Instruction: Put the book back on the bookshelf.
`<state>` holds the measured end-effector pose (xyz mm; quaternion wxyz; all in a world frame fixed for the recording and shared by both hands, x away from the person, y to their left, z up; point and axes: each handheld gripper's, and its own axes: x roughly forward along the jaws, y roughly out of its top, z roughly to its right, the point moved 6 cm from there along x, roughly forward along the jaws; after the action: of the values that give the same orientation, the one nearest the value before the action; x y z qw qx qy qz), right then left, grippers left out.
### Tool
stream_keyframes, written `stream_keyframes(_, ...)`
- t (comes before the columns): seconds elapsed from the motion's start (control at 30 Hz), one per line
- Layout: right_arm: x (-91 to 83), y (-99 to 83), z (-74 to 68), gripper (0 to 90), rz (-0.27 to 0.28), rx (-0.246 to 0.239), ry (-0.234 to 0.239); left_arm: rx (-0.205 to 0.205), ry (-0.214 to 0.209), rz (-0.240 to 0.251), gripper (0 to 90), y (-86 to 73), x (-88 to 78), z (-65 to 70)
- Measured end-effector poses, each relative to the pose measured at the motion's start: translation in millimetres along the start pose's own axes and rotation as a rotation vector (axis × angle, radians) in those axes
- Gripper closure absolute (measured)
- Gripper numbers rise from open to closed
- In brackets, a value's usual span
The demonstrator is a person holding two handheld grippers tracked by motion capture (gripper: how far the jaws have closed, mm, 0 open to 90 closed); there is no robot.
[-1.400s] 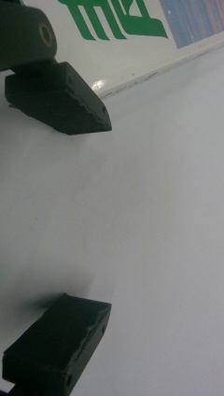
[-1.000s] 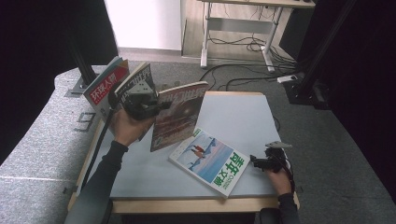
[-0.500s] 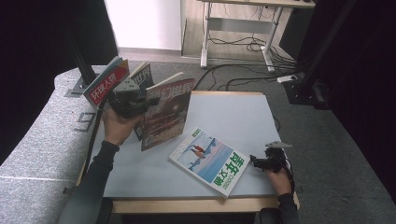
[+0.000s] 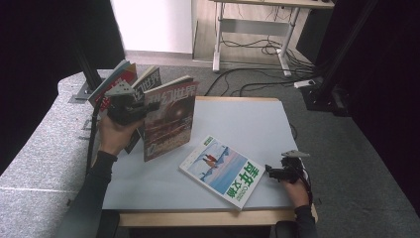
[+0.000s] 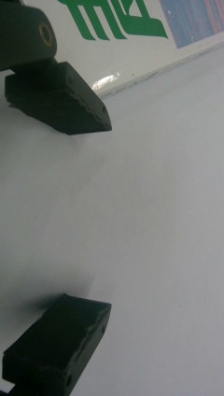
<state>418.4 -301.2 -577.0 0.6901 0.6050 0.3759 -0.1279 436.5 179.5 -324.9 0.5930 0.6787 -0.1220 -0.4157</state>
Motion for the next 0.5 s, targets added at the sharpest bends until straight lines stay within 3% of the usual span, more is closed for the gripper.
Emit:
stream_keyframes(0.2, 0.0, 0.0, 0.0, 10.9, 0.000, 0.000, 0.000, 0.004, 0.048, 0.001, 84.1, -1.2, -6.2, -5.2)
stream_keyframes(0.5, 0.1, 0.0, 0.0, 10.9, 0.002, 0.001, -0.001, -0.036, 0.101, 0.019, 84.1, -11.1, -13.0, -20.8)
